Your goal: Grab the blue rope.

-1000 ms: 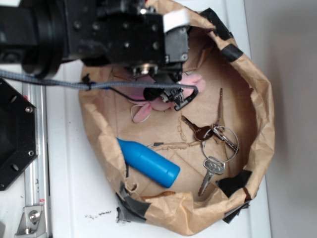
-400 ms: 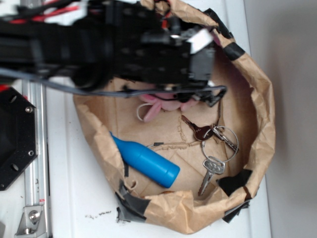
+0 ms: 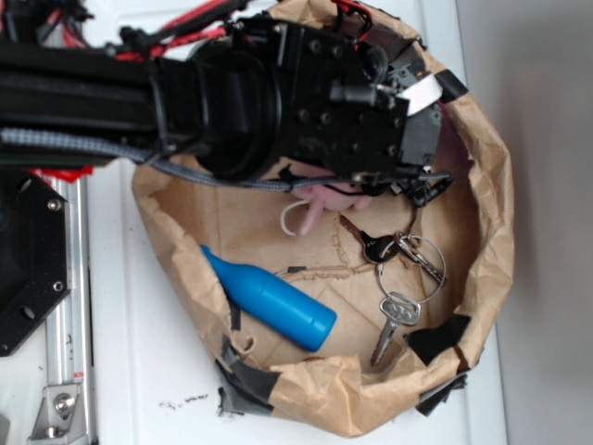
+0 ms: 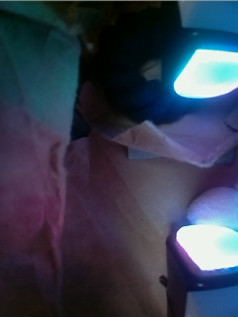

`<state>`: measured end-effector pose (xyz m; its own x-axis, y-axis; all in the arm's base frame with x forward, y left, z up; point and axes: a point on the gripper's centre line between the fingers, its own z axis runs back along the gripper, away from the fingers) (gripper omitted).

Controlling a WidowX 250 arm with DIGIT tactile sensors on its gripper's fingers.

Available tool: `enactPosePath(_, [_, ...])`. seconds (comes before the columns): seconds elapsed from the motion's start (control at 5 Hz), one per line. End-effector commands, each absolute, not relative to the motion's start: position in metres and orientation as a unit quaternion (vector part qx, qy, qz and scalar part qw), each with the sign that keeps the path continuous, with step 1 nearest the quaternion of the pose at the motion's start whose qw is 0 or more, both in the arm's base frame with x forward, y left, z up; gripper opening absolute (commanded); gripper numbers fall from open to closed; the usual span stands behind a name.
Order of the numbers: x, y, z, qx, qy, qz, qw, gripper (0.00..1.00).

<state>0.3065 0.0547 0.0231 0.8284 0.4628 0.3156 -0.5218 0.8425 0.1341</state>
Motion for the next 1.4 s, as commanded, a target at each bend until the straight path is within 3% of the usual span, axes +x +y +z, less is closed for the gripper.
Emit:
enactPosePath(0.0, [0.249,0.069,0.048,0.146,-0.151,0.307,0.928,1.0])
enactPosePath(0.2, [0.24,0.072,0.051,0.16,-0.146,0.339,0.916,1.0])
enactPosePath(0.8, [0.273,0.086,0.031,0.151,-0.139,0.329,0.922,1.0])
enactPosePath(1.0, [0.271,0.083,0.026,0.166,-0.133,0.315,0.925,1.0])
enactPosePath(1.2, [0.251,0.084,0.019,0.169,-0.112,0.318,0.926,1.0])
